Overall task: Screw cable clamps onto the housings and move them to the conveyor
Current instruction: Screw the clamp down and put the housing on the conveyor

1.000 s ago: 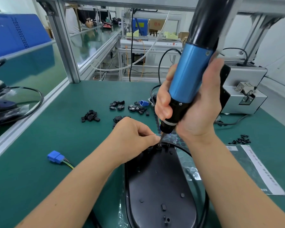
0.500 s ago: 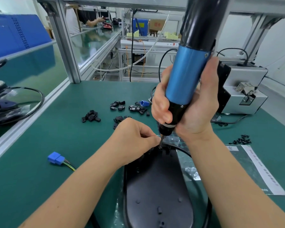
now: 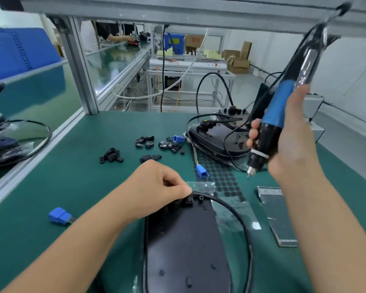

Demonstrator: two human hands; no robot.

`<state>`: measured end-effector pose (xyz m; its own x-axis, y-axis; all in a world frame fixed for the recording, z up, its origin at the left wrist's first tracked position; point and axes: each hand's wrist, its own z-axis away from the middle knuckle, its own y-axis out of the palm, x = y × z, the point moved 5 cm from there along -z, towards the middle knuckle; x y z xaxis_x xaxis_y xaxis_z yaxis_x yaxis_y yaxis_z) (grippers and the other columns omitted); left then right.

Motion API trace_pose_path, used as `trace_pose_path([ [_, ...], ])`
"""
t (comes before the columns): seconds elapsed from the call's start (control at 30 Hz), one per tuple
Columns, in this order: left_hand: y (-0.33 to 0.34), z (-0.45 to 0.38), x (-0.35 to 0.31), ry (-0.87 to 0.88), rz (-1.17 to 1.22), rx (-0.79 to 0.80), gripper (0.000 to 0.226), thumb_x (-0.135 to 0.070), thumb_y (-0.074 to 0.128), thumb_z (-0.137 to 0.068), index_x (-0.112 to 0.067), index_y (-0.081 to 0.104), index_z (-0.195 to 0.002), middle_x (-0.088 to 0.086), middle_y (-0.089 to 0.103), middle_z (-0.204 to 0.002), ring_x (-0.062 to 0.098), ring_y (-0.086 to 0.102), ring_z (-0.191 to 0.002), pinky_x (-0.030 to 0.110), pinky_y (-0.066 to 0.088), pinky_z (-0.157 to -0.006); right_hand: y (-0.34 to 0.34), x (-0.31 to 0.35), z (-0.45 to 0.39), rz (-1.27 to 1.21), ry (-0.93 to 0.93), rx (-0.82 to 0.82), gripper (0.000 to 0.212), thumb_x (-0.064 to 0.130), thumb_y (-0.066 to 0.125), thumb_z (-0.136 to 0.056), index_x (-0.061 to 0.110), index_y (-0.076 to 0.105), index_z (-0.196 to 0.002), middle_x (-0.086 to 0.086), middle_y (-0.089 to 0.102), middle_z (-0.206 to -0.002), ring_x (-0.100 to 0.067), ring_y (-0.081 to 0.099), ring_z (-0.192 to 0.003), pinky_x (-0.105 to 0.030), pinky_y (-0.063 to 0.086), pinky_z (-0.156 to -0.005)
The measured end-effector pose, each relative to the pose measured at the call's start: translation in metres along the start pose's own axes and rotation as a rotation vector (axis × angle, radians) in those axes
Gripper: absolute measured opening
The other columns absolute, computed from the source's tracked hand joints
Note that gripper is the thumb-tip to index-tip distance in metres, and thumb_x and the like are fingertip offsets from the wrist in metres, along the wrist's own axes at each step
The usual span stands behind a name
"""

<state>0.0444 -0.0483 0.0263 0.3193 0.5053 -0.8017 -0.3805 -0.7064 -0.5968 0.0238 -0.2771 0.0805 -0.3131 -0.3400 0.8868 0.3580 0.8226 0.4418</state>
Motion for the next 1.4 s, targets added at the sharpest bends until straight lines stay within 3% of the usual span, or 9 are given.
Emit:
trace_pose_path([
  [0.27,-0.009,-0.008,-0.02,-0.035,-0.291,0.106,0.023,-0.048,0.067,-0.082,-0.027,0.075,-0.075,-0.012,0.067,-0.066,0.0,0.056,-0.057,0.012,0.046,-0.06,-0.111,-0.021,-0.002,0.325,0.088,-0.368,0.04,0.054,0.049,-0.094,0.014,0.05,-0.095,-0.006,0.063,-0.071,-0.012,0.064,-0.049,-0.027,0.053,-0.047],
  [0.4,0.042,-0.035,-0.051,0.079,-0.495,0.166,0.035,-0.047,0.068,-0.082,-0.021,0.072,-0.105,-0.008,0.07,-0.102,0.008,0.063,-0.091,0.026,0.051,-0.085,-0.126,-0.019,-0.001,0.571,0.113,-0.435,0.046,0.059,0.048,-0.089,0.013,0.052,-0.09,-0.011,0.063,-0.086,-0.027,0.063,-0.071,-0.037,0.054,-0.069],
  [0.5,0.083,-0.049,-0.058,0.1,-0.723,0.296,0.063,-0.054,0.073,-0.075,-0.013,0.062,-0.121,0.002,0.063,-0.117,0.021,0.059,-0.106,0.035,0.05,-0.09,-0.129,-0.01,0.007,0.884,0.014,-0.485,0.046,0.056,0.045,-0.09,0.015,0.048,-0.071,-0.006,0.051,-0.073,-0.027,0.045,-0.071,-0.033,0.035,-0.058],
  [0.73,0.095,-0.069,-0.049,0.043,-0.701,0.326,0.082,-0.053,0.084,-0.062,-0.017,0.054,-0.13,0.004,0.05,-0.122,0.024,0.054,-0.11,0.029,0.044,-0.085,-0.12,0.006,0.028,1.03,-0.291,-0.665,0.028,0.031,0.061,-0.089,0.008,0.053,-0.102,-0.011,0.054,-0.104,-0.031,0.048,-0.105,-0.036,0.037,-0.083],
  [0.8,0.095,-0.072,-0.047,0.057,-0.663,0.288,0.076,-0.05,0.083,-0.065,-0.017,0.056,-0.127,0.002,0.053,-0.12,0.023,0.055,-0.109,0.029,0.044,-0.085,-0.105,0.007,0.033,1.042,-0.404,-0.56,0.017,0.023,0.061,-0.089,0.013,0.055,-0.101,-0.002,0.054,-0.098,-0.024,0.051,-0.098,-0.024,0.032,-0.078],
  [0.9,0.094,-0.079,-0.045,0.064,-0.616,0.207,0.058,-0.045,0.083,-0.067,-0.015,0.064,-0.113,0.0,0.063,-0.106,0.021,0.059,-0.1,0.033,0.05,-0.086,-0.072,-0.01,0.032,1.153,-0.444,-0.091,0.009,0.014,0.063,-0.089,0.017,0.068,-0.096,0.002,0.064,-0.093,-0.012,0.058,-0.087,-0.018,0.038,-0.079],
  [1.03,0.092,-0.084,-0.044,0.083,-0.62,0.141,0.038,-0.045,0.083,-0.067,-0.02,0.054,-0.067,-0.007,0.046,-0.064,0.014,0.045,-0.065,0.027,0.038,-0.06,-0.044,-0.038,0.028,1.461,-0.415,0.361,0.023,0.016,0.062,-0.091,0.018,0.069,-0.112,-0.001,0.062,-0.107,-0.015,0.057,-0.1,-0.02,0.039,-0.089],
  [1.2,0.087,-0.084,-0.043,0.063,-0.537,0.121,0.055,-0.039,0.079,-0.074,-0.016,0.035,-0.051,-0.001,0.03,-0.054,0.016,0.03,-0.052,0.028,0.025,-0.049,-0.032,-0.044,0.012,1.619,-0.34,0.506,0.023,0.021,0.062,-0.09,0.023,0.068,-0.113,0.0,0.06,-0.108,-0.018,0.057,-0.102,-0.034,0.046,-0.09],
  [1.4,0.087,-0.085,-0.044,0.082,-0.534,0.101,0.031,-0.035,0.073,-0.082,-0.019,0.056,-0.061,-0.005,0.044,-0.057,0.016,0.045,-0.06,0.028,0.041,-0.061,-0.036,-0.042,0.005,1.483,-0.269,0.484,0.01,0.021,0.07,-0.083,0.024,0.071,-0.092,0.009,0.068,-0.086,-0.008,0.061,-0.083,-0.024,0.048,-0.08],
])
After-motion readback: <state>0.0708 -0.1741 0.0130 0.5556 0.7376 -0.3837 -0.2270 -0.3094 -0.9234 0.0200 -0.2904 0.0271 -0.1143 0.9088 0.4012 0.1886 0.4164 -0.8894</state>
